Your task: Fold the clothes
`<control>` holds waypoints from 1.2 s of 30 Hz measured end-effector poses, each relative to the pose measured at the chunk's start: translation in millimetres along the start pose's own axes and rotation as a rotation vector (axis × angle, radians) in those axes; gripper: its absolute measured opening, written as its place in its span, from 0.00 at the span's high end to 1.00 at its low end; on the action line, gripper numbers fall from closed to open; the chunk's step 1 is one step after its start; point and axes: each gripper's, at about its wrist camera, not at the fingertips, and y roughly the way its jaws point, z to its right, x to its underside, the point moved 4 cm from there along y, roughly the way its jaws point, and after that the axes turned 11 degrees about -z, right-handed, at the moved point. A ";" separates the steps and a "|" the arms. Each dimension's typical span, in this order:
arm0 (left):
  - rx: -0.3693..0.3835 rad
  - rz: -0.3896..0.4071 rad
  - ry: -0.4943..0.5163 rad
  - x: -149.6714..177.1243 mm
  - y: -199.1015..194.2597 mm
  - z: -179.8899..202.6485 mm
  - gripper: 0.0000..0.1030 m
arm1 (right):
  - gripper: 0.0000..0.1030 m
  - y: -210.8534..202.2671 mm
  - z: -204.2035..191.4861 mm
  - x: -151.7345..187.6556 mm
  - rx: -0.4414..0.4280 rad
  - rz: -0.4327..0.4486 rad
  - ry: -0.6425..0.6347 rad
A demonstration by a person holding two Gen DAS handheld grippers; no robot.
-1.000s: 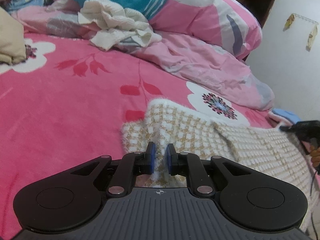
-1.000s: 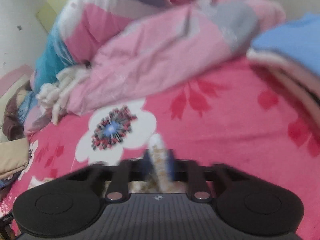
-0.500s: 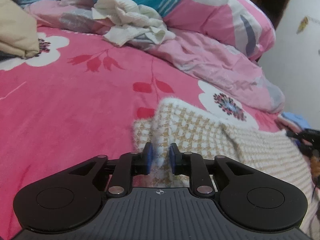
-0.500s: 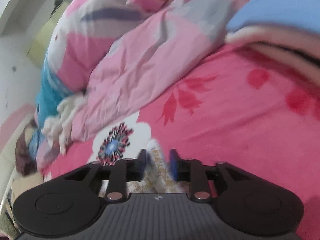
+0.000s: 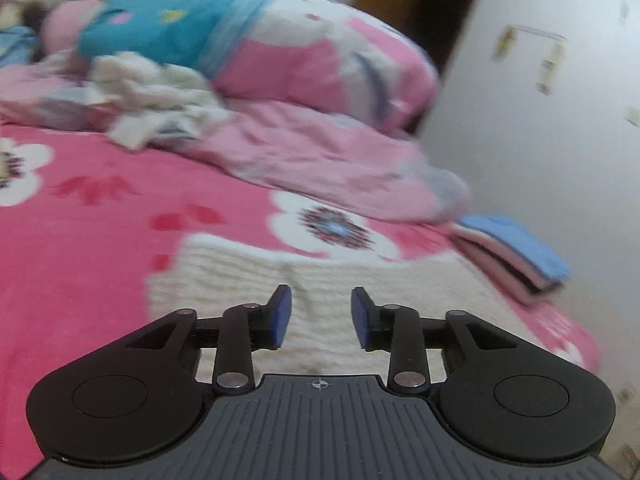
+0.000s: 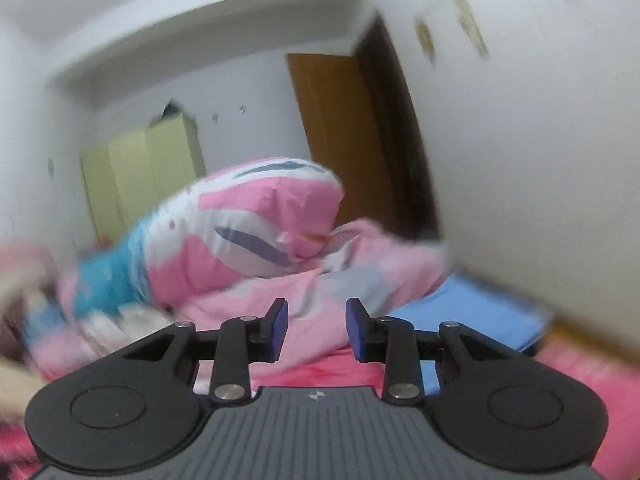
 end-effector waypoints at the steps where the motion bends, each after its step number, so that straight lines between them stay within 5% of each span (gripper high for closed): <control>1: 0.022 -0.018 0.021 2.5 4.2 8.9 0.66 | 0.67 -7.9 -7.5 5.4 0.021 -0.032 -0.065; 4: 0.052 -0.090 0.090 12.2 22.8 34.1 0.65 | 0.67 -3.6 -36.6 45.6 0.044 -0.155 -0.220; 7: 0.003 -0.151 0.140 26.2 46.0 48.3 0.65 | 0.70 30.9 -63.4 102.1 0.000 -0.279 -0.274; 10: -0.080 -0.197 0.174 38.3 65.0 51.7 0.65 | 0.77 65.5 -85.8 151.5 -0.045 -0.354 -0.275; 17: -0.065 -0.212 0.120 42.4 69.3 41.4 0.65 | 0.80 133.0 -56.8 231.8 0.003 -0.442 -0.131; 22: -0.061 -0.204 0.137 43.9 67.1 39.7 0.65 | 0.81 107.1 -58.8 205.1 0.053 -0.385 -0.111; 25: -0.055 -0.190 0.140 45.7 66.7 39.4 0.65 | 0.82 96.3 -64.1 202.0 -0.012 -0.340 -0.092; 29: -0.040 -0.182 0.141 46.5 66.2 38.3 0.65 | 0.81 122.4 -53.1 243.9 -0.013 -0.424 -0.106; 33: -0.028 -0.183 0.138 45.0 66.3 36.3 0.65 | 0.82 114.3 -59.2 219.4 -0.001 -0.429 -0.065; 36: -0.018 -0.174 0.126 45.8 66.5 33.3 0.65 | 0.82 93.7 -95.0 202.0 -0.124 -0.367 -0.114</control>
